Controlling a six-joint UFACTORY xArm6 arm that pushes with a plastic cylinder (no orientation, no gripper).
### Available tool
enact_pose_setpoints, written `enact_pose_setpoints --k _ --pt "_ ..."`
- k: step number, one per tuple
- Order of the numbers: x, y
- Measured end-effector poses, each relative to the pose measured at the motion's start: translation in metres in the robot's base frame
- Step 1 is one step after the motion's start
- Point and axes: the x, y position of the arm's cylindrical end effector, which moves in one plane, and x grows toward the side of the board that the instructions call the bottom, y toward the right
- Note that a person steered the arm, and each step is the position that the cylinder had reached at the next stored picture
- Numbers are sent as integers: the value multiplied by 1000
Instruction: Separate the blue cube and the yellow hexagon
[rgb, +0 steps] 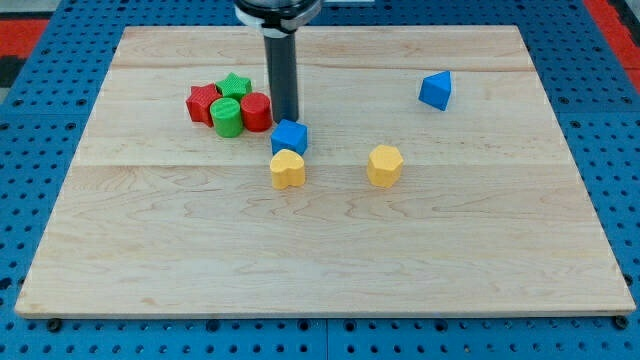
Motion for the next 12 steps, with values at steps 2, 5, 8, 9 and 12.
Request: enact_pose_setpoints --k 2,5,8,9,12 --pt "0 -26" --pt "15 7" --pt "51 20" --pt "67 20" --pt "81 0"
